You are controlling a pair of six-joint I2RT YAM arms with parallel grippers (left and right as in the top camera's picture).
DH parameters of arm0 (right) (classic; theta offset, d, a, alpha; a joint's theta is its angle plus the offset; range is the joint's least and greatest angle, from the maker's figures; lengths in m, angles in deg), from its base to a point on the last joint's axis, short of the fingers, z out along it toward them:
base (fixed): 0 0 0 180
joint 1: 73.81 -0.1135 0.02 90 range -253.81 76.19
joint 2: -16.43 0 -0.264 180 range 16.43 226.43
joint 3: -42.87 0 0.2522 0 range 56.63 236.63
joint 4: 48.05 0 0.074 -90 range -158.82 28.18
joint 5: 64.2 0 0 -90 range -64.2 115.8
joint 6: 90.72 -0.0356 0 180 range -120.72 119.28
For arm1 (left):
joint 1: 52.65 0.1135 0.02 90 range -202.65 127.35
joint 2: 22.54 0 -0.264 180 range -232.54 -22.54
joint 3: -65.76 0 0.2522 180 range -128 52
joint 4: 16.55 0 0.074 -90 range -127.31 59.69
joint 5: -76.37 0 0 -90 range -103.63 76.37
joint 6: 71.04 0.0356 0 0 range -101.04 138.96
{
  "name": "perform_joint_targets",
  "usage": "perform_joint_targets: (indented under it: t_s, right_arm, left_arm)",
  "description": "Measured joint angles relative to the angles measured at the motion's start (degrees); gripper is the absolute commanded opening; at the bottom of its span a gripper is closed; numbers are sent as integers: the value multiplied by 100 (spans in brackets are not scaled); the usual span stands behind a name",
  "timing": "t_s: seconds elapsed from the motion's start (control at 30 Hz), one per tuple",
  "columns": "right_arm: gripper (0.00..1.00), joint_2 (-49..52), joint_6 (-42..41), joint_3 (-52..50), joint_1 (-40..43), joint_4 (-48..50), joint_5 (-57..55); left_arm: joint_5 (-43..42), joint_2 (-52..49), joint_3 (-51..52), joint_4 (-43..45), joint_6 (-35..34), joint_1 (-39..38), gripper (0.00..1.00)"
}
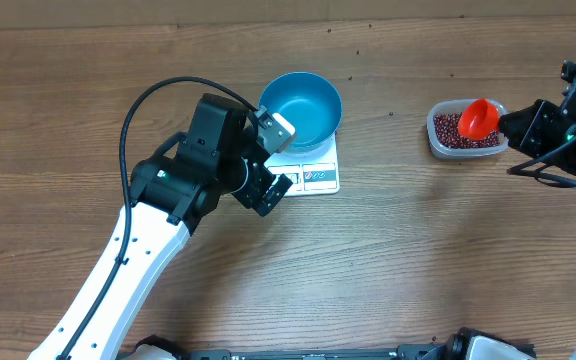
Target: Scoop item into bowl and weigh 150g on scale
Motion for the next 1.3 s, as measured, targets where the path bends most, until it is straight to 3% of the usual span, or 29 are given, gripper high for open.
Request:
perform_joint_targets:
  t_s: [0.47,0.9,1.3]
  right_arm:
    - [4,0,0,0,0,-2,-4]
    - [4,0,-2,0,0,2,-2]
    - [4,0,-2,0,0,4,-2]
  left_arm:
    - [50,0,0,35,22,87,100]
    - [-859,-2,0,35,575,970,99]
    - [-988,-2,0,35,621,1060,100]
